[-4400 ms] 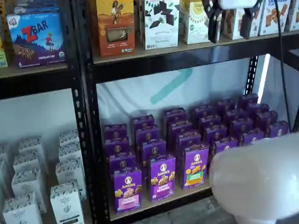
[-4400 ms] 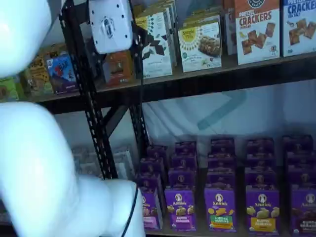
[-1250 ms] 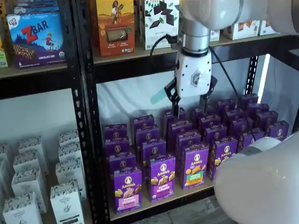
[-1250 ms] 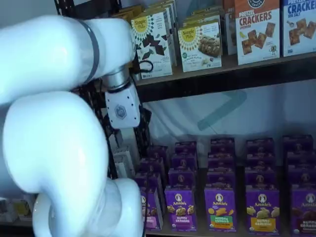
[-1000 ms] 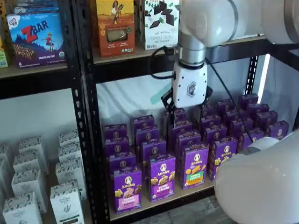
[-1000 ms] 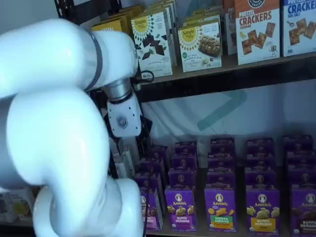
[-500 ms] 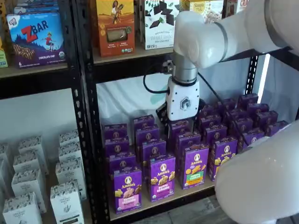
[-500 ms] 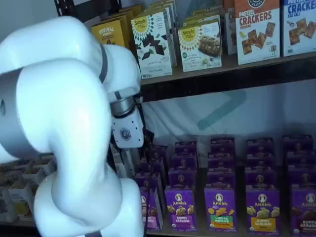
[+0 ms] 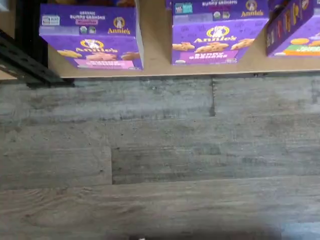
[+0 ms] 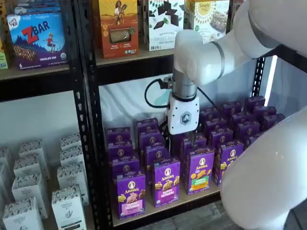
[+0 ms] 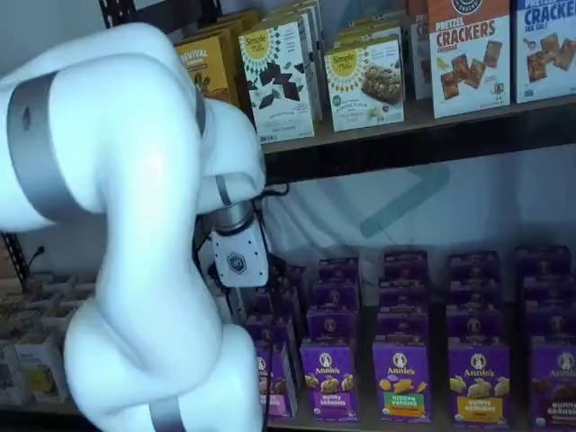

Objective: Pick up the purple box with a pink patch in the middle, on the bottom shelf, the first box from the left

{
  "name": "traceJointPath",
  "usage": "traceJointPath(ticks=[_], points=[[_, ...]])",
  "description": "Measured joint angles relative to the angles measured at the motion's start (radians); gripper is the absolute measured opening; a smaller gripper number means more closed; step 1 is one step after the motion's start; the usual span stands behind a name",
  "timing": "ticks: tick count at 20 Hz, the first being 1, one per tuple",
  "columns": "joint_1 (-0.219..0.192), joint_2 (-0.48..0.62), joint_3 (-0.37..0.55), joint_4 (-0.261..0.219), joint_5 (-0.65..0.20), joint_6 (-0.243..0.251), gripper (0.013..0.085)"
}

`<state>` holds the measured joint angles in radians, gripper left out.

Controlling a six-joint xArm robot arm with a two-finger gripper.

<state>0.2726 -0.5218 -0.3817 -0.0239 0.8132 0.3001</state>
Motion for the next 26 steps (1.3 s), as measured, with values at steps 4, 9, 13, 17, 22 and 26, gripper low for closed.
traceJointPath(ticks=[4,9,13,17,22,26], points=[[0.000,0.073,-0.007,0.015,-0.057,-0.009,0.0850],[0.014,0.166,-0.032,-0.007,-0.101,0.020,0.0850],[0.026,0.244,-0.053,-0.014,-0.149,0.038,0.0850],[0.036,0.297,-0.073,-0.024,-0.174,0.056,0.0850],[0.046,0.338,-0.091,-0.021,-0.214,0.064,0.0850],[0.053,0.384,-0.117,-0.028,-0.229,0.077,0.0850]])
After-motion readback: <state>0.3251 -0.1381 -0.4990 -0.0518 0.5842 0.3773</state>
